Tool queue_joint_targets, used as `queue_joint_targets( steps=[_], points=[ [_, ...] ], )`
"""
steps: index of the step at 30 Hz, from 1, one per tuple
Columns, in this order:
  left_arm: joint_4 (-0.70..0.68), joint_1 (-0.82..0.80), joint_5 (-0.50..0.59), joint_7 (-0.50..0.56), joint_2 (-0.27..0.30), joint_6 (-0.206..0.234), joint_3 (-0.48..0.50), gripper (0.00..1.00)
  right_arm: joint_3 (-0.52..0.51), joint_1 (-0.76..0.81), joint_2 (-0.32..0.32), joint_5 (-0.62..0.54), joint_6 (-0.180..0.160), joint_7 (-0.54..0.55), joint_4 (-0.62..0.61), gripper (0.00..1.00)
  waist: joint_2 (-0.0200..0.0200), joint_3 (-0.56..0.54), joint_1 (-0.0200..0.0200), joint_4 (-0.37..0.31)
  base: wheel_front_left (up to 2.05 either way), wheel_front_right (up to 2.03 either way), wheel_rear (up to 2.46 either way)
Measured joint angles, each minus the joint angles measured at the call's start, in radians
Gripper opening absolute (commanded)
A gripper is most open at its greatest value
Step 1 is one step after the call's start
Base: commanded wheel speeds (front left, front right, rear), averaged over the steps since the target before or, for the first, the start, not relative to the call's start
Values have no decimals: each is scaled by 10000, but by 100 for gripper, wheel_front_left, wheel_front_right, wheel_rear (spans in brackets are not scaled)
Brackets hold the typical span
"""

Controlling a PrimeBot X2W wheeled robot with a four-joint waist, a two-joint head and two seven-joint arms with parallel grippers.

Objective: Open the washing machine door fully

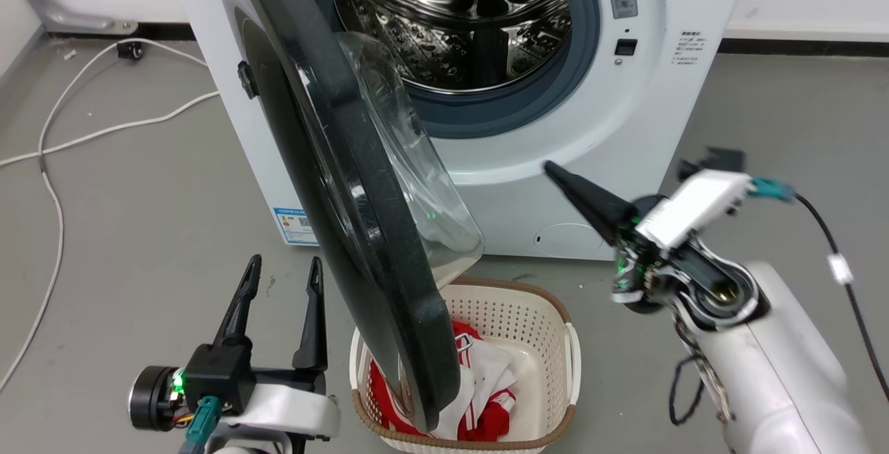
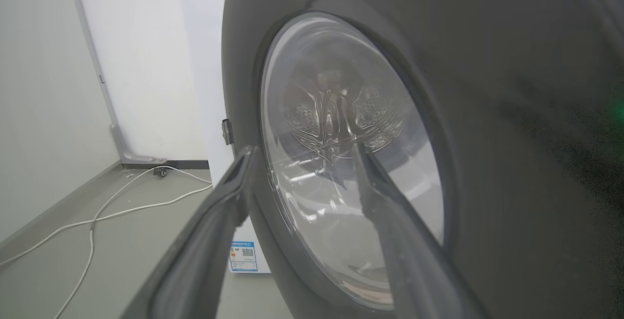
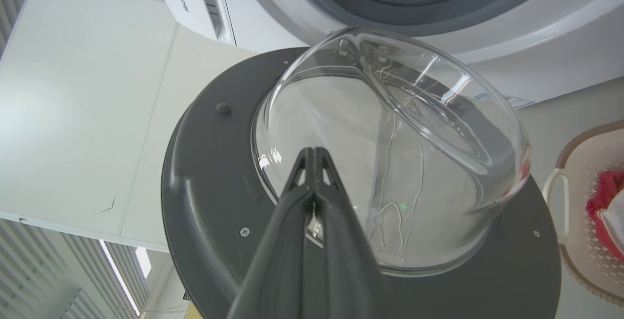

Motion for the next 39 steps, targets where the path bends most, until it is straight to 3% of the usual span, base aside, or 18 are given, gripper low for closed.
queue_joint_targets(
  steps=[6, 8, 9, 14, 22, 26, 28, 33, 39],
  points=[
    [-12, 292, 58, 0, -2, -42, 257, 100, -821, 1518, -324, -98, 0, -1570, -828, 0, 0, -223, 0, -196, 0, 0, 0],
    [-40, 320, 59, -2, 4, -44, 334, 100, -1012, 2044, -493, -359, 0, -2127, -1156, 77, 0, -250, 0, -261, 0, 0, 0],
    [-44, 331, 65, 0, 0, -46, 360, 100, -1175, 2333, -487, -334, 0, -2378, -1388, 100, 0, -264, 0, -290, 0, 0, 0],
    [-40, 462, 86, -2, 0, -102, 410, 100, -1540, 3656, -688, -1068, 0, -3781, -2353, 100, 0, -328, 0, -390, 0, 0, 0],
    [2, 518, 58, -2, 0, -94, 454, 100, -1801, 5129, -869, -3726, 0, -5881, -3076, 100, 0, -423, 0, -542, 0, 0, 0],
    [6, 526, 69, 0, -2, -104, 497, 100, -2180, 5347, -934, -6334, 2, -6554, -3229, 100, 0, -451, 0, -615, 0, 0, 0],
    [13, 526, 88, 0, 0, -123, 527, 100, -2614, 5417, -999, -8376, 2, -6725, -3428, 100, 0, -465, 0, -628, 0, 0, 0],
    [8, 523, 105, 0, -2, -130, 587, 100, -3607, 5553, -405, -12822, 2, -6778, -4782, 100, 0, -484, 0, -638, 0, 0, 0],
    [-19, 520, 153, -2, -2, -153, 591, 100, -3530, 6186, 77, -15837, 2, -5994, -6521, 100, 0, -502, 0, -601, 0, 0, 0]
  ],
)
